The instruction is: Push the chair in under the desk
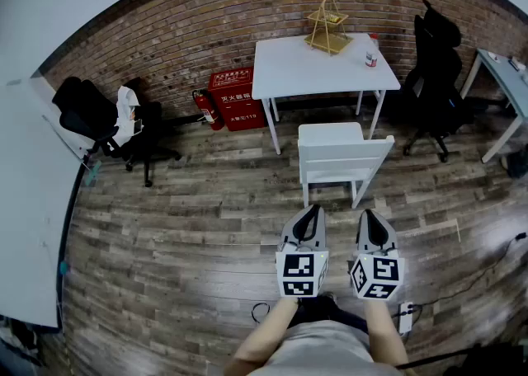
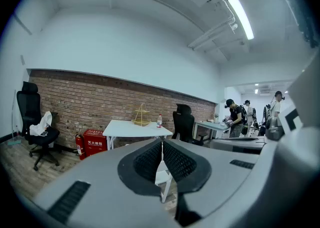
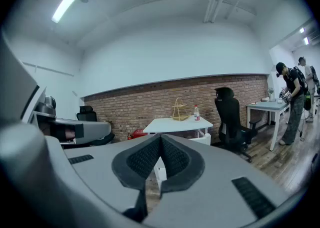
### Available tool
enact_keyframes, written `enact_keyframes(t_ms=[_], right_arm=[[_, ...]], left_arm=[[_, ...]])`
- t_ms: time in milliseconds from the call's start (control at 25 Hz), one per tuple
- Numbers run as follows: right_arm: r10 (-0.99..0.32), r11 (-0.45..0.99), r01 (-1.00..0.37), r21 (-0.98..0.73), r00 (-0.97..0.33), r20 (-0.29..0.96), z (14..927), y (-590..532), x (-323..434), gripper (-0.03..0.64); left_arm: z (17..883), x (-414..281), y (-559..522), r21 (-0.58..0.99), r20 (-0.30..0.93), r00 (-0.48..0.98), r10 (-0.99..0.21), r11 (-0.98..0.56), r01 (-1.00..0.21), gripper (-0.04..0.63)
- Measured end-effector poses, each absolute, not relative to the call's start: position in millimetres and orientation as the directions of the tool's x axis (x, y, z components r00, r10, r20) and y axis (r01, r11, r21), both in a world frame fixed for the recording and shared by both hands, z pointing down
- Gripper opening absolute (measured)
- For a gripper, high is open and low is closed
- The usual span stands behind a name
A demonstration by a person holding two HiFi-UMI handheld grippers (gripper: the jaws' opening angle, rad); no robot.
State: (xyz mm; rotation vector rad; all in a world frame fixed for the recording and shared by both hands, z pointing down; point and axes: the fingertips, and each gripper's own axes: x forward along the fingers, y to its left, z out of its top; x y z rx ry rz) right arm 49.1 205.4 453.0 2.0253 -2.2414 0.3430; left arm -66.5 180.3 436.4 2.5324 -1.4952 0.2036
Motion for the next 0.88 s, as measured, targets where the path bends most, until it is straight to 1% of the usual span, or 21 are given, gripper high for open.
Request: enact_keyframes(t_ms=[480, 880], right_arm=[[-0.967, 0.103, -0.990, -0.099, -0.123, 0.224, 454.1, 207.0, 59.4, 0.015], [-0.964, 0.111, -0.988, -0.109, -0.134, 0.231, 460.3, 201.6, 75.4, 0.015]], left_arm=[[441.0, -49.6, 181.6, 0.092, 0.207, 0.484, -0.850, -0.476, -0.875, 0.021], [448.7, -34.2, 174.9, 0.091, 0.225, 0.479, -0.849, -0.471, -0.877, 0.021]])
